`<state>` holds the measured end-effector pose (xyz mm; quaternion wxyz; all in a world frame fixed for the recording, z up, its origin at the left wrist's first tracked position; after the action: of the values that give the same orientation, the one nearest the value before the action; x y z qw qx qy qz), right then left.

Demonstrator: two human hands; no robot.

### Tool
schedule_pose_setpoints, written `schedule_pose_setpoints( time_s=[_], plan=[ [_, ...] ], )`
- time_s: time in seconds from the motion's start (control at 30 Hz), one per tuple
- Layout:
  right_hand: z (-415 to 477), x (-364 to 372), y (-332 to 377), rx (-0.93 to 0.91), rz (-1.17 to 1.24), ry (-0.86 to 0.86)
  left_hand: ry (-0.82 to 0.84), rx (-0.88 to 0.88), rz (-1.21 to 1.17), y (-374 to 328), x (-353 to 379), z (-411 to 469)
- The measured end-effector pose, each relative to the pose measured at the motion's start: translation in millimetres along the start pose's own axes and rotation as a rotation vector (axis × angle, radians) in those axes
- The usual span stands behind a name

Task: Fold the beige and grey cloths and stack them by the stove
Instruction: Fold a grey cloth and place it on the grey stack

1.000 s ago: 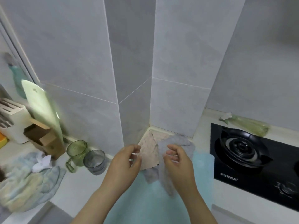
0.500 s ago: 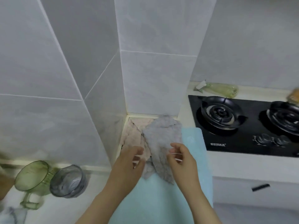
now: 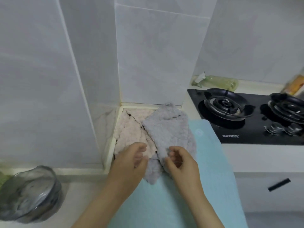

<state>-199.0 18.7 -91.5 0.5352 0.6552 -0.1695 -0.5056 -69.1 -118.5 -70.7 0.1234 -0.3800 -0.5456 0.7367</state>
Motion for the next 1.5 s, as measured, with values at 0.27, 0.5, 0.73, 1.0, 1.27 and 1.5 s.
schedule_pose_setpoints(
  time_s=[0.27, 0.5, 0.73, 1.0, 1.27, 1.5],
  plan=[
    [-5, 8, 5, -0.236, -0.35, -0.093, -0.06, 0.192, -0.02, 6, 4, -19],
    [-60, -60, 61, -0.361, -0.233, -0.289, -0.085, 0.332, 0.021, -36, -30, -86],
    [-135, -105, 129, -0.463, -0.188, -0.306, -0.104, 0.426, 0.019, -102, -54, -145],
    [-182, -120, 169, -0.55, -0.088, -0.207, -0.046, 0.475, -0.18, -131, -41, -191],
    [-222, -131, 200, -0.591, 0.088, -0.062, -0.233, 0.566, -0.111, -164, -72, -217],
    [-239, -139, 204, -0.599, -0.245, 0.011, -0.351, 0.551, -0.076, -171, -112, -223]
  ],
)
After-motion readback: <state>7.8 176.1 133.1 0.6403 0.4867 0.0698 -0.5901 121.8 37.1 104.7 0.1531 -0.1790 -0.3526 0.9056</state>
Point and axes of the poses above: each hand's wrist, its own z-axis towards the middle knuckle, its own x-axis out of the palm, y = z × x, the point moved 10 cm from there along z, towards the middle knuckle, and after that the axes turned 1 degree about -y, right-handed, at the moved point
